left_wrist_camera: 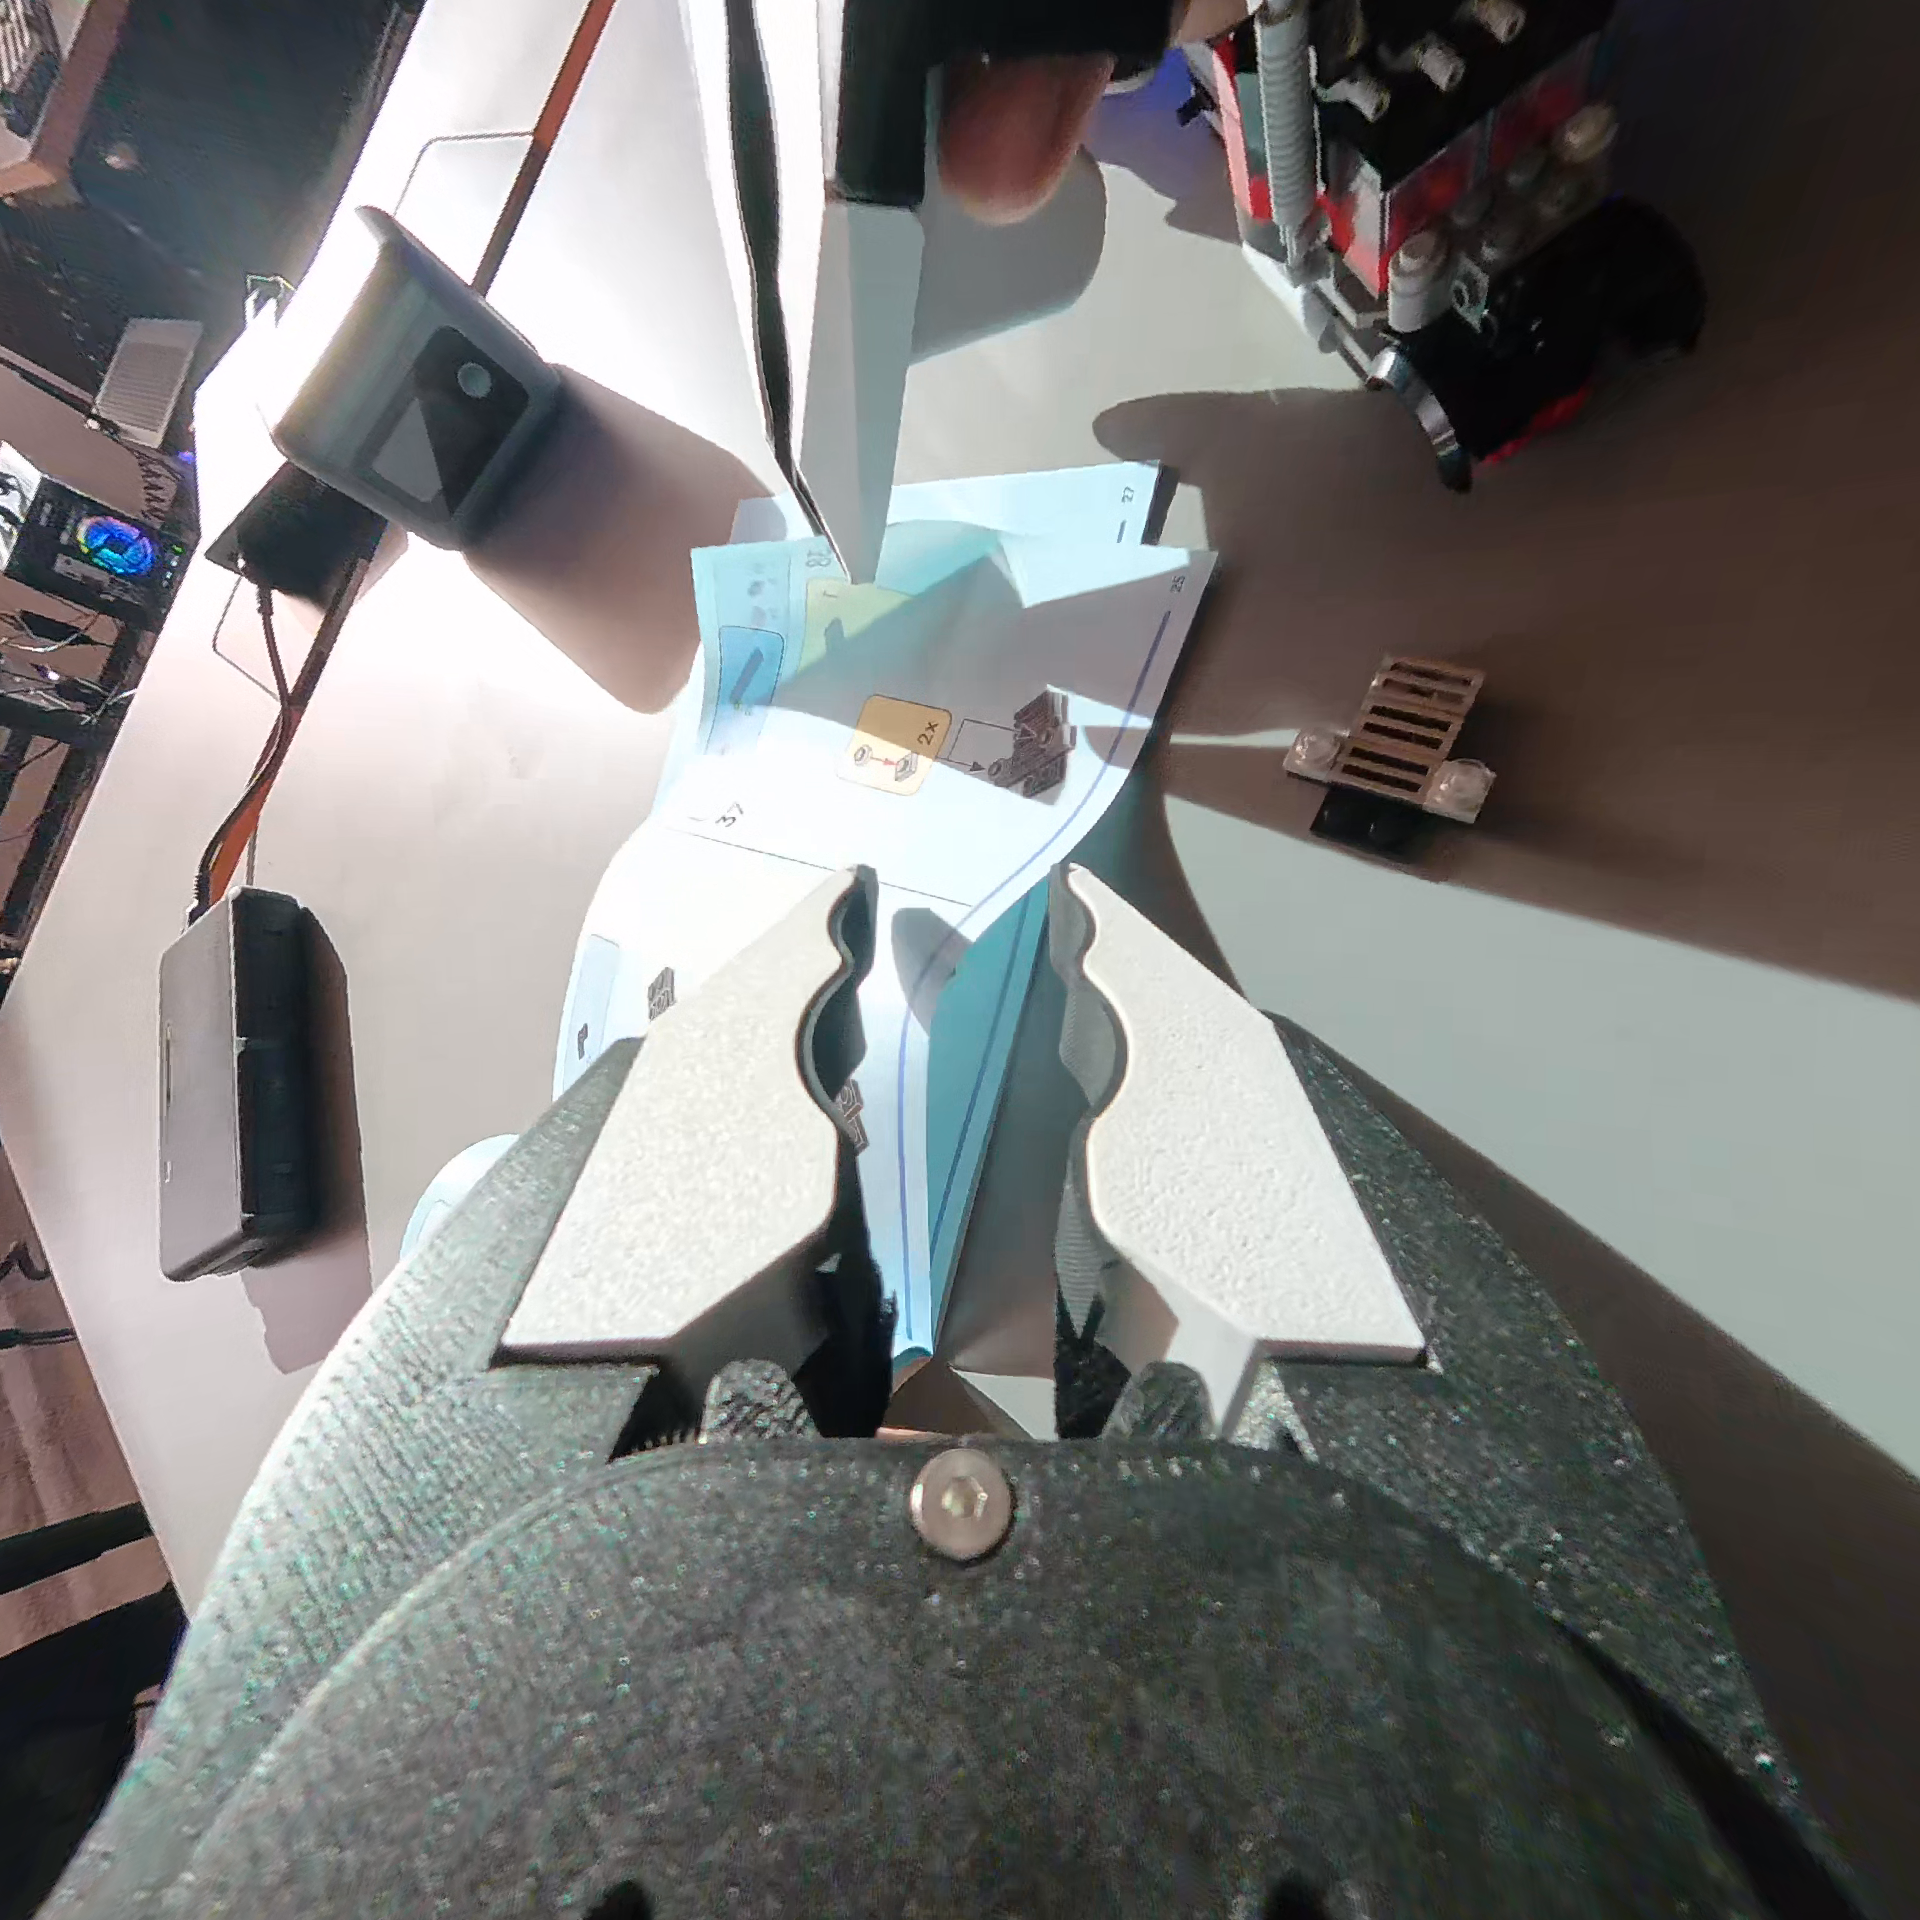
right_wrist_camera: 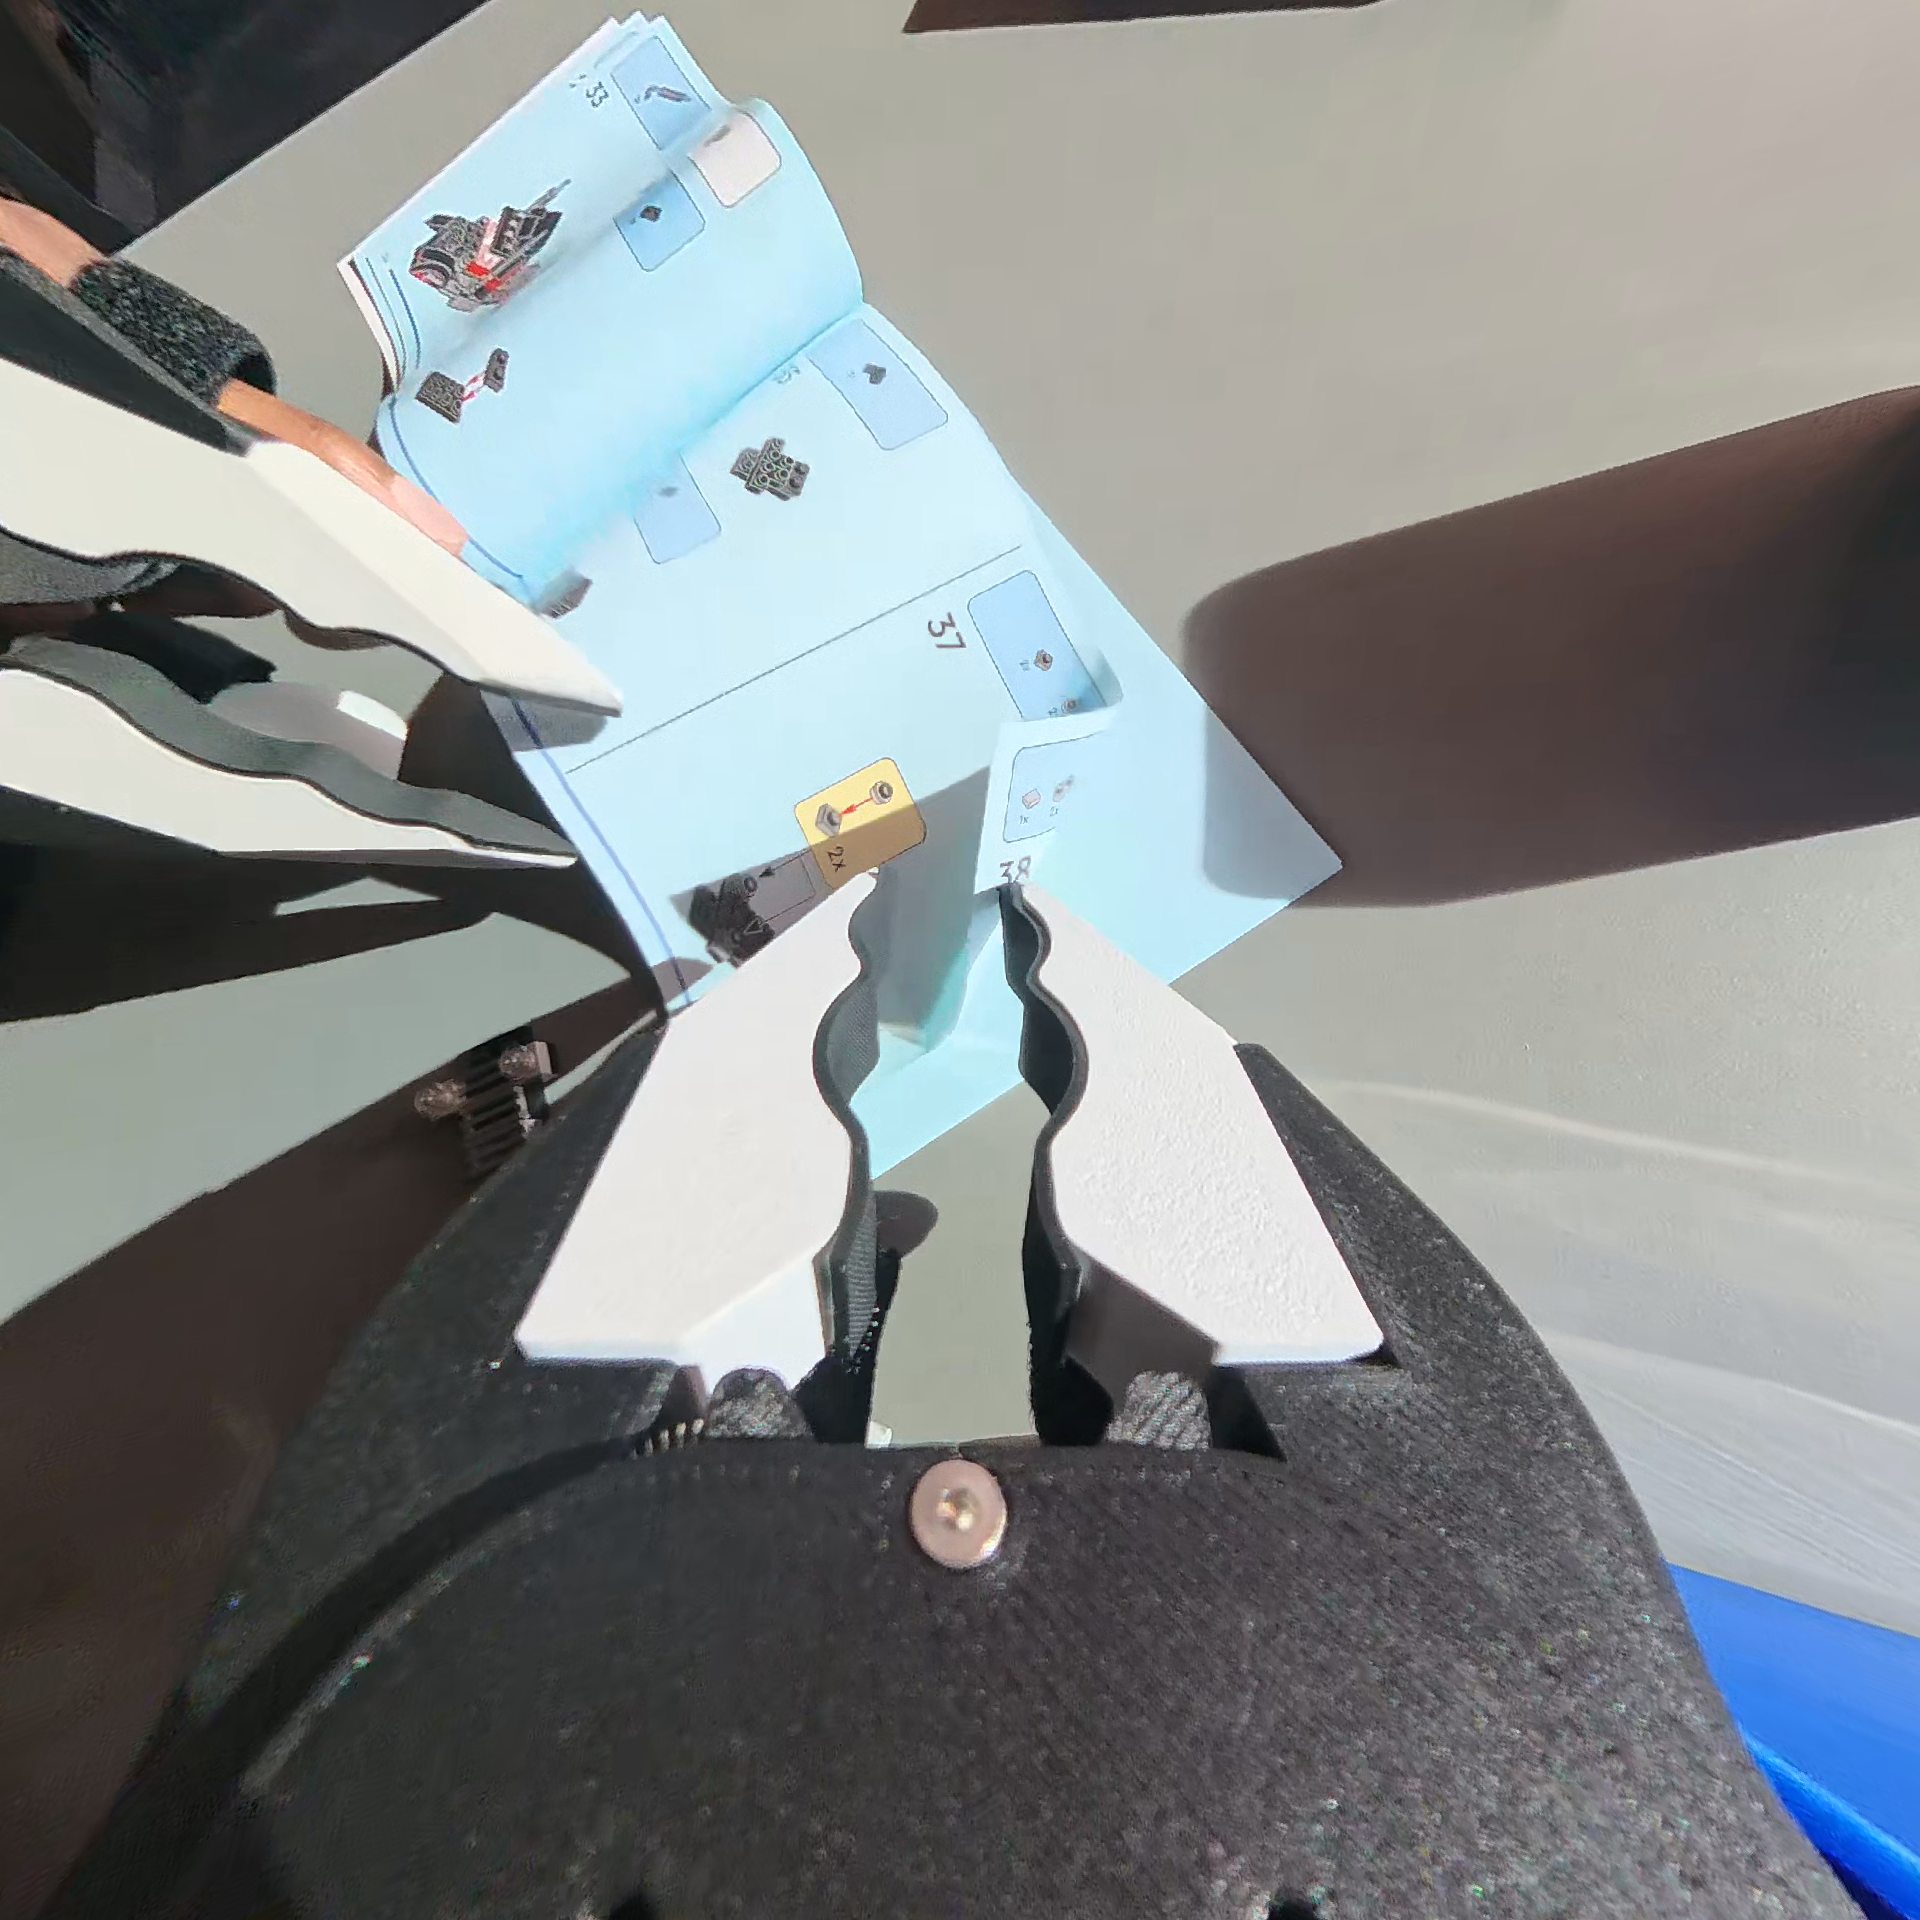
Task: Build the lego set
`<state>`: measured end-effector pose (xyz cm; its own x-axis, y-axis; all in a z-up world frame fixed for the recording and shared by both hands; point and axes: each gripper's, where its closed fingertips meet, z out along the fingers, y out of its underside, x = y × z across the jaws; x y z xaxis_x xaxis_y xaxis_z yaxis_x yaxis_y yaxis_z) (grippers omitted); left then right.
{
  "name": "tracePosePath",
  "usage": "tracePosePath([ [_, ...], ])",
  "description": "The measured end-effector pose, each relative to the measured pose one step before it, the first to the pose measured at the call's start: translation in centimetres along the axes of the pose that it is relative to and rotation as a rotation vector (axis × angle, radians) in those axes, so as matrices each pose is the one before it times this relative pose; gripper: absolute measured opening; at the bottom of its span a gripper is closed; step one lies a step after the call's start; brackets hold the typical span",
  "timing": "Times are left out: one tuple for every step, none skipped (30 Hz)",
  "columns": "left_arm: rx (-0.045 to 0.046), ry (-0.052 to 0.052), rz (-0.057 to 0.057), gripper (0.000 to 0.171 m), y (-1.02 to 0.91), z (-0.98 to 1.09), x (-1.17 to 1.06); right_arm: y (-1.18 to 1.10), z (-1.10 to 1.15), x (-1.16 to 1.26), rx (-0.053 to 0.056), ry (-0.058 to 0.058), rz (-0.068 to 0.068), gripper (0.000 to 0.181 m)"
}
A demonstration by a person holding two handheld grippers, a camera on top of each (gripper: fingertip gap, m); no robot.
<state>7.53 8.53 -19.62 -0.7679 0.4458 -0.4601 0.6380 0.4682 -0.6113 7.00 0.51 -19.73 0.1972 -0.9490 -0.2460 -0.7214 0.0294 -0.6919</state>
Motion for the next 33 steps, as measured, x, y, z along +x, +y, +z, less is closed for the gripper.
tracePosePath([
  [0.00639,0.0006,0.0007,0.033,-0.094,-0.033,0.031,-0.020,-0.020,-0.022,0.0013,-0.0037,0.0019,0.022],
  [0.00750,0.0004,-0.0016,0.031,-0.123,-0.067,0.011,-0.008,-0.012,-0.020,0.0010,-0.0032,0.0016,0.022],
  [0.00616,-0.0001,-0.0024,0.029,-0.114,-0.074,-0.024,-0.011,-0.005,-0.005,0.0007,-0.0018,0.0012,0.022],
  [0.00442,0.0005,-0.0025,0.028,-0.078,-0.074,-0.006,0.001,-0.010,-0.005,0.0004,-0.0013,0.0006,0.022],
  [0.00396,0.0013,-0.0040,0.026,-0.056,-0.057,-0.011,0.001,-0.004,-0.009,-0.0001,-0.0012,0.0002,0.022],
  [0.00444,-0.0007,-0.0047,0.026,-0.070,-0.060,-0.039,0.007,0.000,-0.015,-0.0005,-0.0006,-0.0003,0.022],
  [0.00513,-0.0008,-0.0058,0.025,-0.061,-0.044,-0.031,0.016,0.009,-0.017,-0.0006,-0.0005,-0.0010,0.023],
  [0.00594,-0.0017,-0.0083,0.025,-0.077,-0.037,-0.068,0.003,-0.002,-0.001,-0.0002,-0.0003,-0.0004,0.023],
  [0.00703,-0.0026,-0.0093,0.025,-0.095,-0.037,-0.061,0.001,-0.004,-0.010,0.0004,-0.0003,0.0006,0.023],
  [0.00639,-0.0023,-0.0081,0.025,-0.091,-0.026,-0.059,-0.009,-0.009,-0.014,0.0007,-0.0007,-0.0002,0.024],
  [0.00471,-0.0025,-0.0071,0.025,-0.057,-0.032,-0.047,-0.009,-0.012,-0.009,0.0006,-0.0009,0.0001,0.024],
  [0.00604,-0.0056,-0.0082,0.025,-0.073,-0.045,-0.103,-0.009,-0.009,-0.016,0.0007,-0.0005,0.0005,0.025],
  [0.00843,-0.0064,-0.0112,0.024,-0.098,-0.072,-0.119,-0.013,-0.020,-0.013,0.0009,-0.0003,0.0000,0.025],
  [0.01063,-0.0063,-0.0139,0.024,-0.106,-0.082,-0.128,-0.005,-0.027,-0.010,0.0009,0.0000,-0.0001,0.026],
  [0.01224,-0.0052,-0.0150,0.024,-0.124,-0.086,-0.124,-0.015,-0.029,-0.012,0.0006,0.0002,0.0004,0.027],
  [0.01076,-0.0049,-0.0129,0.023,-0.090,-0.072,-0.103,-0.014,-0.023,-0.002,0.0010,0.0003,0.0010,0.028],
  [0.00830,-0.0071,-0.0116,0.023,-0.050,-0.076,-0.153,-0.029,-0.039,-0.005,0.0016,0.0007,0.0010,0.029],
  [0.00750,-0.0079,-0.0126,0.024,-0.038,-0.067,-0.158,-0.029,-0.049,0.019,0.0020,0.0011,0.0008,0.030],
  [0.00852,-0.0107,-0.0147,0.023,-0.048,-0.075,-0.201,-0.040,-0.057,0.015,0.0023,0.0005,0.0012,0.030],
  [0.00782,-0.0139,-0.0185,0.022,-0.037,-0.071,-0.268,-0.050,-0.076,0.019,0.0029,-0.0004,0.0023,0.030],
  [0.00605,-0.0134,-0.0182,0.022,-0.015,-0.053,-0.254,-0.076,-0.103,0.032,0.0042,0.0009,0.0028,0.030],
  [0.00526,-0.0102,-0.0171,0.022,0.006,-0.031,-0.203,-0.101,-0.131,0.054,0.0055,0.0026,0.0027,0.031],
  [0.00344,-0.0113,-0.0147,0.022,0.009,-0.026,-0.191,-0.135,-0.162,0.025,0.0073,0.0024,0.0028,0.032],
  [0.00122,-0.0144,-0.0125,0.022,0.037,0.001,-0.221,-0.158,-0.198,0.004,0.0084,0.0025,0.0023,0.033],
  [-0.00335,-0.0151,-0.0103,0.022,0.081,0.003,-0.223,-0.144,-0.226,0.002,0.0073,0.0038,0.0013,0.033],
  [-0.00415,-0.0128,-0.0074,0.022,0.091,-0.004,-0.178,-0.153,-0.225,-0.005,0.0074,0.0042,0.0001,0.034],
  [-0.00190,-0.0143,-0.0064,0.022,0.056,-0.033,-0.196,-0.176,-0.231,-0.062,0.0081,0.0037,-0.0007,0.035],
  [0.00003,-0.0183,-0.0068,0.021,0.011,-0.078,-0.269,-0.161,-0.209,-0.097,0.0071,0.0036,-0.0019,0.035],
  [0.00210,-0.0209,-0.0099,0.022,-0.008,-0.125,-0.337,-0.120,-0.180,-0.130,0.0045,0.0043,-0.0039,0.035],
  [0.00442,-0.0216,-0.0133,0.022,-0.024,-0.189,-0.399,-0.115,-0.142,-0.186,0.0030,0.0049,-0.0060,0.035],
  [0.00716,-0.0233,-0.0141,0.022,-0.045,-0.253,-0.473,-0.105,-0.085,-0.249,0.0016,0.0042,-0.0088,0.035],
  [0.00776,-0.0277,-0.0166,0.022,-0.051,-0.303,-0.580,-0.077,-0.038,-0.347,-0.0020,0.0026,-0.0115,0.035],
  [0.00884,-0.0310,-0.0186,0.023,-0.026,-0.368,-0.668,-0.065,-0.006,-0.382,-0.0039,0.0030,-0.0139,0.035],
])
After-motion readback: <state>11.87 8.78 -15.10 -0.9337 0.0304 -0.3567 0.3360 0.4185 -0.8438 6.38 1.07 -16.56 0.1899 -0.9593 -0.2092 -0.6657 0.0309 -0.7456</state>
